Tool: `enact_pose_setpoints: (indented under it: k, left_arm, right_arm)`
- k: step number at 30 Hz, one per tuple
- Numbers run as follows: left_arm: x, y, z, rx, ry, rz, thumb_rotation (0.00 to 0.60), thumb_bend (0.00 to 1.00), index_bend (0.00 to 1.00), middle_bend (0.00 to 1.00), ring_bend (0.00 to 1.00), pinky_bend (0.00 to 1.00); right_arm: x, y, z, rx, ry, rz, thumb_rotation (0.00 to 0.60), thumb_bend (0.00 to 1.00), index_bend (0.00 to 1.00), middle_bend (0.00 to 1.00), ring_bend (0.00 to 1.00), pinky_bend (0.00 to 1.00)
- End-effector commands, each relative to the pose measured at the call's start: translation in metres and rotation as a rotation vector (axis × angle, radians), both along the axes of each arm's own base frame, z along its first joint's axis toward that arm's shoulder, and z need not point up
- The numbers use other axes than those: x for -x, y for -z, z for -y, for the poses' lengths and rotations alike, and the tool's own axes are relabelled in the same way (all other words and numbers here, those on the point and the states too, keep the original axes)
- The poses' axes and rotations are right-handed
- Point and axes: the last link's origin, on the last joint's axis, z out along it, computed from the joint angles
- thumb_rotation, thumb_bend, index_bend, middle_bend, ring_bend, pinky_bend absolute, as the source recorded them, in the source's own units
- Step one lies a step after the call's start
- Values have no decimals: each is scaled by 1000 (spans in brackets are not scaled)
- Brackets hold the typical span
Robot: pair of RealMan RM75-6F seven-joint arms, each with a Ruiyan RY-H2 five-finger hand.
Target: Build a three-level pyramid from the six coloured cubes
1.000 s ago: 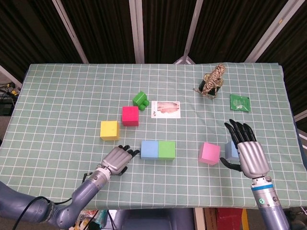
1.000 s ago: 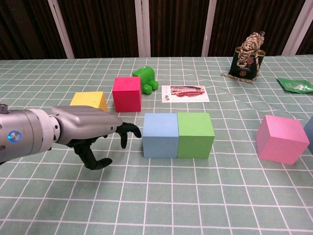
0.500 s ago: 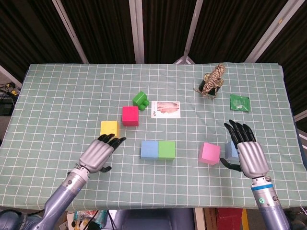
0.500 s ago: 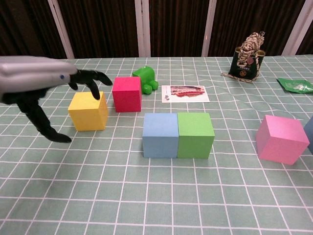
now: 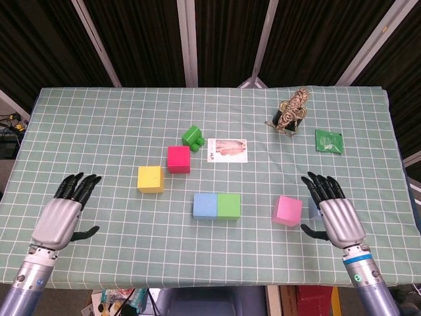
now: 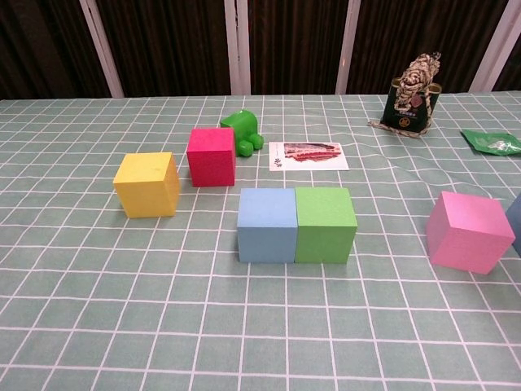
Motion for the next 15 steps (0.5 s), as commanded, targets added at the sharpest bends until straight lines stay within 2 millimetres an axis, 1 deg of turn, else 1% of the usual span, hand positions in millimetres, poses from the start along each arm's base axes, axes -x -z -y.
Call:
enact_pose_setpoints:
  k: [1, 6, 9, 15]
  left_arm:
    - [25, -15, 13, -87, -7, 26, 600, 88, 0, 60, 0, 41]
    - [52, -23, 21, -139, -35, 20, 600, 88, 0, 60, 0, 41]
    - [61, -26, 19, -163, -33, 22, 600, 88, 0, 60, 0, 41]
    - [79, -19, 20, -178, -17, 9, 600, 88, 0, 58, 0, 41]
  right_arm:
    - [3, 4, -2, -61, 11, -39, 600, 209, 0, 0, 0, 0]
    - [15, 15, 3, -120, 38, -94, 600, 209, 0, 0, 0, 0]
    - [21, 23, 7, -147, 68, -101, 600, 209, 0, 0, 0, 0]
    - [28, 37, 17, -167, 94, -117, 600, 209, 0, 9, 0, 0]
